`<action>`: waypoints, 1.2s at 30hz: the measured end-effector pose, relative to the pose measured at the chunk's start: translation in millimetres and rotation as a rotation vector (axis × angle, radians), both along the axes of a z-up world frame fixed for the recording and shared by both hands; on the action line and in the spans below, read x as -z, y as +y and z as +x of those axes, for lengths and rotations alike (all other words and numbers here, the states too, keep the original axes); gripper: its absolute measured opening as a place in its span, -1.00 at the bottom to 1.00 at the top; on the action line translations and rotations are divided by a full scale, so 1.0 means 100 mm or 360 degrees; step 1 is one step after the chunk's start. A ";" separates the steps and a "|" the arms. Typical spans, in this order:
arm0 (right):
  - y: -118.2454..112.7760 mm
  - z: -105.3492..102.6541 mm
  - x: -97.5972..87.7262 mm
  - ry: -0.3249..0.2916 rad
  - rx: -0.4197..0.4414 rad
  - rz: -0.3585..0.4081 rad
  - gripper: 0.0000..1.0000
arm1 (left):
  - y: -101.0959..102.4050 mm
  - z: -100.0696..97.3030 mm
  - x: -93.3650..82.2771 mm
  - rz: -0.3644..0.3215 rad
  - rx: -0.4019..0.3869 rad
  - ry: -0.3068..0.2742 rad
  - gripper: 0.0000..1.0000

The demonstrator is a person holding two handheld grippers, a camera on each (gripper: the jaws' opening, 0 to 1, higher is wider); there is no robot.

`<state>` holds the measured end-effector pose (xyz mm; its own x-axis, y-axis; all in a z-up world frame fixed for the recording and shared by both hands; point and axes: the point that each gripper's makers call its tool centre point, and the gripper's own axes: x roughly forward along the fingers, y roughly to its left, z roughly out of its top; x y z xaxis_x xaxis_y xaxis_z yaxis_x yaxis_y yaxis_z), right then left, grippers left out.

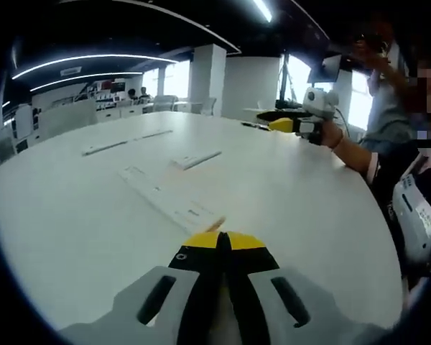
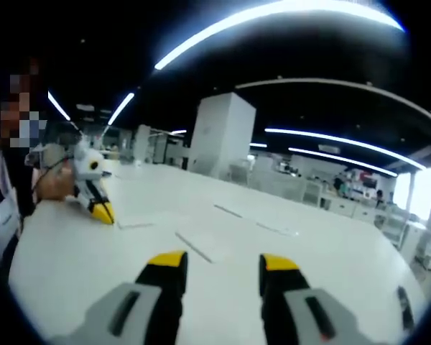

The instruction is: Locate the socket holder cover, grip the socket holder cover, clip it into the socket holder slot.

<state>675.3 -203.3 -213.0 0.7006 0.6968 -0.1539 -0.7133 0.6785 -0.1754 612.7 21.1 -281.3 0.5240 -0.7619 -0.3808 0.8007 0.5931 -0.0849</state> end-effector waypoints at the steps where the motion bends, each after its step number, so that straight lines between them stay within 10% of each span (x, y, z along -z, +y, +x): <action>1: 0.00 0.00 0.00 -0.0001 -0.0002 0.0000 -0.17 | 0.00 0.00 0.00 0.0004 0.0001 -0.0006 -0.94; 36: 0.01 -0.01 0.07 0.0027 -0.0007 -0.0049 -0.18 | 0.01 0.09 -0.05 0.0063 -0.0067 -0.0140 -0.93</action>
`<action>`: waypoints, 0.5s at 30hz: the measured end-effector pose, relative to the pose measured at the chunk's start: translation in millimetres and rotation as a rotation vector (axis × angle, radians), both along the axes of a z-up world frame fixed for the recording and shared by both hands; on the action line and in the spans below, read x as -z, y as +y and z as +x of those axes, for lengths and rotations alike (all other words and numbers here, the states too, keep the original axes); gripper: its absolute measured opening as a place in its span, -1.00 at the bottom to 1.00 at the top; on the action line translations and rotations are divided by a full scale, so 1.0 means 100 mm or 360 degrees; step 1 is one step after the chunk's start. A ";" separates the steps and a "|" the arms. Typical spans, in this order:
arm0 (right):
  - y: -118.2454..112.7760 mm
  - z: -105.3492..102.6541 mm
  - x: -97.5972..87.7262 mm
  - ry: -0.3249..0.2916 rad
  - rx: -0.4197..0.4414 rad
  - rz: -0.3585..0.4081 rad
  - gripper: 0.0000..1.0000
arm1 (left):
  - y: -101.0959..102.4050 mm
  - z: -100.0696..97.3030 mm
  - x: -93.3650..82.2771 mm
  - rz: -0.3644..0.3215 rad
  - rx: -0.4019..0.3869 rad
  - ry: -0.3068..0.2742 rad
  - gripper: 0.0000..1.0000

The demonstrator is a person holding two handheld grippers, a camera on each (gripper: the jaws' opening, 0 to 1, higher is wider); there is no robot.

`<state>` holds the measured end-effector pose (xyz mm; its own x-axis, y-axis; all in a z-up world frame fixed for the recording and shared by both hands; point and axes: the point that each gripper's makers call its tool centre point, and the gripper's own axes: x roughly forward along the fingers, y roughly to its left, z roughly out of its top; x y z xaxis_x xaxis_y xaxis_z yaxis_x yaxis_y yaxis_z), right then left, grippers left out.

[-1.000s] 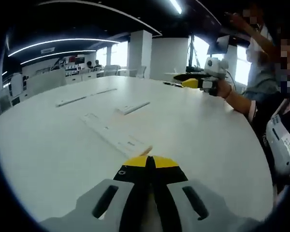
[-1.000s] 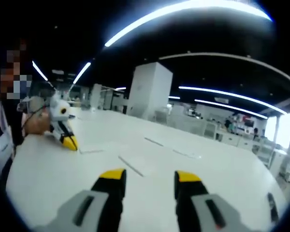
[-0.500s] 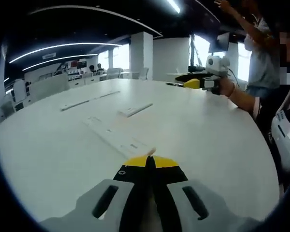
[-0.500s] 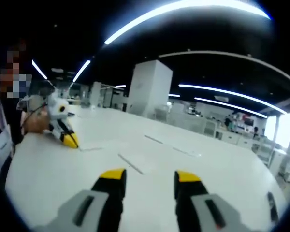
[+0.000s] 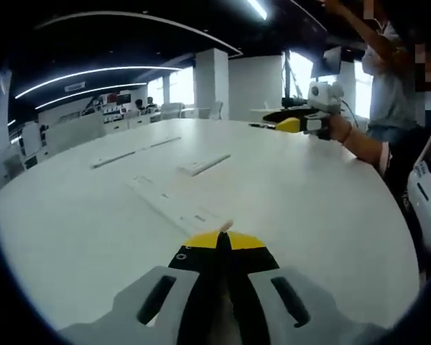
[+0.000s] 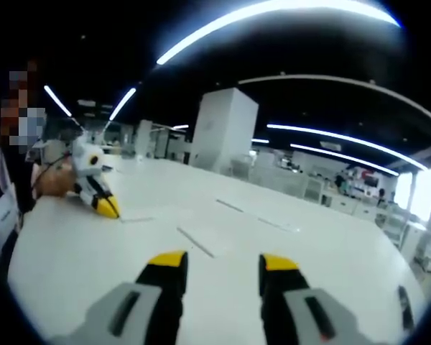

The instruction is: Locate the socket holder cover, grip the socket holder cover, clip it into the socket holder slot.

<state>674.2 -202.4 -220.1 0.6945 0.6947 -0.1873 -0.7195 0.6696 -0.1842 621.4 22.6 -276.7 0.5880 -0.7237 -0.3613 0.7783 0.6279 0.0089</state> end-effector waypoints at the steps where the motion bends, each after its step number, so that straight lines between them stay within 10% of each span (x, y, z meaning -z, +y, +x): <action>1: 0.00 0.00 0.00 0.0002 -0.0002 -0.0003 -0.18 | 0.00 0.00 0.00 0.0001 -0.0002 0.0000 -0.93; 15: 0.02 -0.02 0.03 0.0014 -0.0010 -0.0026 -0.18 | 0.00 0.00 0.00 0.0011 0.0001 0.0001 -0.93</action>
<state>672.6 -200.5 -223.3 0.6886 0.6957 -0.2043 -0.7251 0.6622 -0.1888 621.1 22.1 -276.8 0.5875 -0.7214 -0.3666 0.7785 0.6275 0.0129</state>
